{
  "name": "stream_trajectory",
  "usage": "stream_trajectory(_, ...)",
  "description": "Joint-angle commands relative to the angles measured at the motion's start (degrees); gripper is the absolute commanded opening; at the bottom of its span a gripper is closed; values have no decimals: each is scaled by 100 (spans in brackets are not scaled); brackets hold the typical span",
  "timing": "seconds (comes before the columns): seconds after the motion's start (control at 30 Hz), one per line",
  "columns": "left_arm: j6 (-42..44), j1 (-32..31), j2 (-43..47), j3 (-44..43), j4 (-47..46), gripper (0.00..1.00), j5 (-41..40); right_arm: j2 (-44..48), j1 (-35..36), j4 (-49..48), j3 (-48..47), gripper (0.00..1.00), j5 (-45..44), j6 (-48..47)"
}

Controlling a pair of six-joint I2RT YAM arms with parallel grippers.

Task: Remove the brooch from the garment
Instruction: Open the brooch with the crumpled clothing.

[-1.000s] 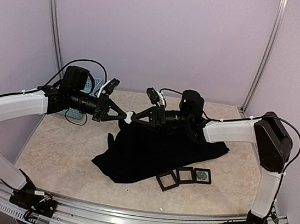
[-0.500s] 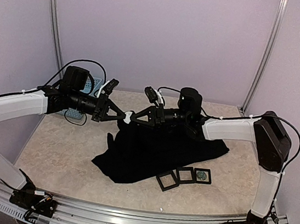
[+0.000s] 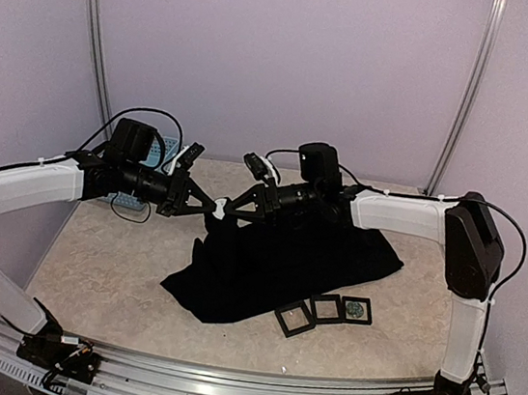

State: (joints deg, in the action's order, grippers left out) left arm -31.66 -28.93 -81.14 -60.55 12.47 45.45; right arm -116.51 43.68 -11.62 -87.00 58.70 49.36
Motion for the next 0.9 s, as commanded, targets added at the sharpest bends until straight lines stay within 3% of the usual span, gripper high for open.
stream_trajectory(0.0,63,-270,26,-156,-601,0,622,-466,240,1249,-258,2,-993,-433)
stream_trajectory(0.47,89,-341,-177,-316,-630,0,675,-832,360,2297,-1026,4,-1628,-810)
stream_trajectory(0.87,93,-368,-287,-419,-706,0,731,-1145,412,2914,-1478,15,-2286,-959)
